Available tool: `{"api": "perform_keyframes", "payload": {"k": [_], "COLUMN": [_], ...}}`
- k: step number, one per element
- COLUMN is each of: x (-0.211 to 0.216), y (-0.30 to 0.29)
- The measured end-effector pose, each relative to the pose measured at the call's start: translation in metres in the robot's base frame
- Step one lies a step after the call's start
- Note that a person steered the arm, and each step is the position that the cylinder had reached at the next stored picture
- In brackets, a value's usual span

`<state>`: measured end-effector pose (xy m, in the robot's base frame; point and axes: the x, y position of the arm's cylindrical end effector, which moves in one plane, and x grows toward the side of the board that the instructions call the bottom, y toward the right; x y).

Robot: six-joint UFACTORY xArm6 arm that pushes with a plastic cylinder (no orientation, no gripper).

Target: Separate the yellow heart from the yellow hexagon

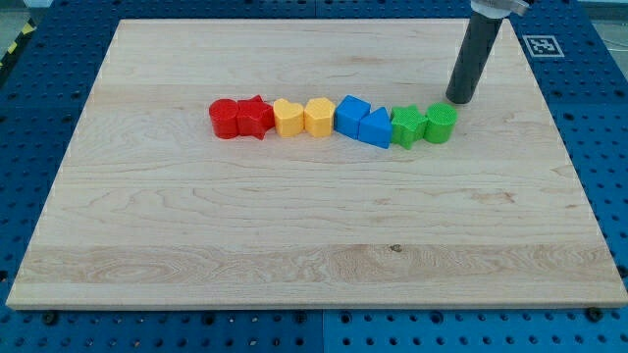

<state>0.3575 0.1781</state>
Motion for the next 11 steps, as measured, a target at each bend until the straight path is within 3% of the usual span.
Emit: {"api": "perform_keyframes", "payload": {"k": [2,4,5,7,9,11], "x": [-0.012,-0.03,-0.042,-0.03,0.027,0.037], "y": [-0.094,-0.14,-0.204,-0.22,-0.213,-0.199]}}
